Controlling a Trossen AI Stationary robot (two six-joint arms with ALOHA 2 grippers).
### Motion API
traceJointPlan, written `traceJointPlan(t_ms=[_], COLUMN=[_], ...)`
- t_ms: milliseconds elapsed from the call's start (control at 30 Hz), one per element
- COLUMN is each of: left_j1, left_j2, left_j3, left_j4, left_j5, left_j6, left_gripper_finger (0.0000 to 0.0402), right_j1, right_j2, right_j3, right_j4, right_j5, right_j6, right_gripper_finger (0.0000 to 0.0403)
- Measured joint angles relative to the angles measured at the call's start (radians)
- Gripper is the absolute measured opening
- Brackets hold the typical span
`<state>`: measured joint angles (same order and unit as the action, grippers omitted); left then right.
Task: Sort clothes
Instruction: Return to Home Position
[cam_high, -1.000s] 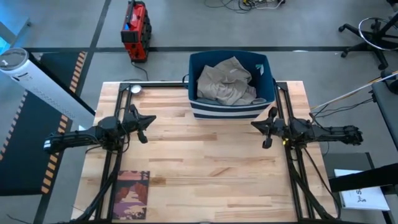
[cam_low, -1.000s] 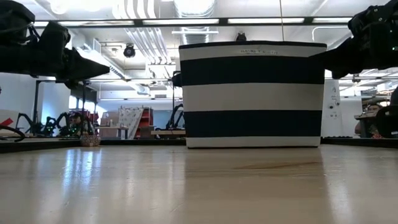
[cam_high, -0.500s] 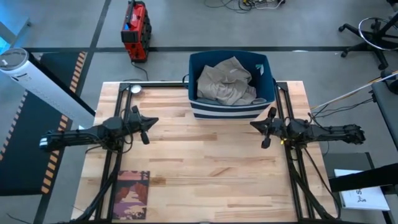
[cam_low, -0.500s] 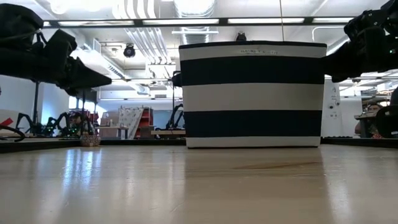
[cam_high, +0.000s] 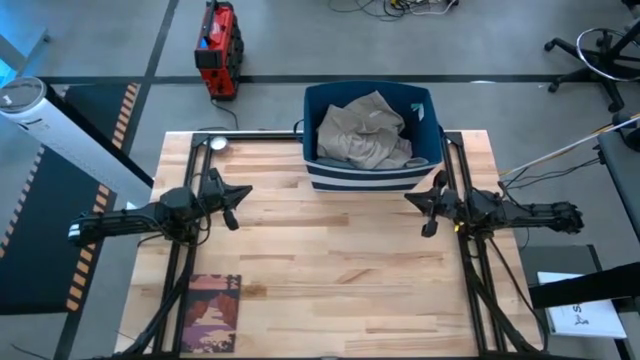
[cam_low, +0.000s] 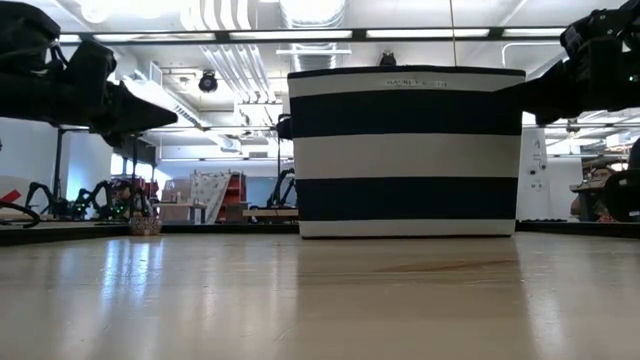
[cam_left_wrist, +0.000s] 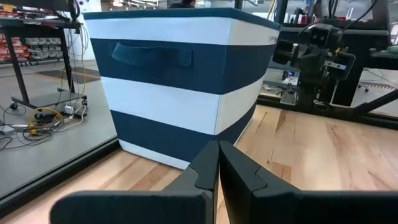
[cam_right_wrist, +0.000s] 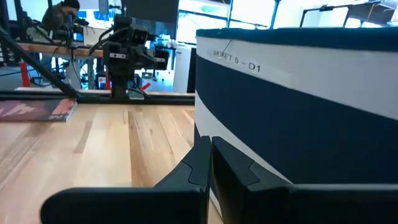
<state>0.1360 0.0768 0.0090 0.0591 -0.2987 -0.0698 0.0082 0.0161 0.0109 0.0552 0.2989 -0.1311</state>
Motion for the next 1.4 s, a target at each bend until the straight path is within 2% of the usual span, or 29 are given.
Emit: traceJointPlan(t_ms=[833, 1400], left_j1=[0.0, 0.0], left_j2=[0.121, 0.138], left_j3=[0.0, 0.013], left_j4=[0.006, 0.017], left_j5=[0.002, 0.002], left_j6=[-0.018, -0.018], left_gripper_finger=[0.0, 0.0], right_j1=[0.0, 0.0], right_j2=[0.0, 0.0], right_j3=[0.0, 0.0], right_j4=[0.001, 0.002], right_j5=[-0.002, -0.002], right_j6=[-0.001, -0.001], right_gripper_finger=[0.0, 0.0])
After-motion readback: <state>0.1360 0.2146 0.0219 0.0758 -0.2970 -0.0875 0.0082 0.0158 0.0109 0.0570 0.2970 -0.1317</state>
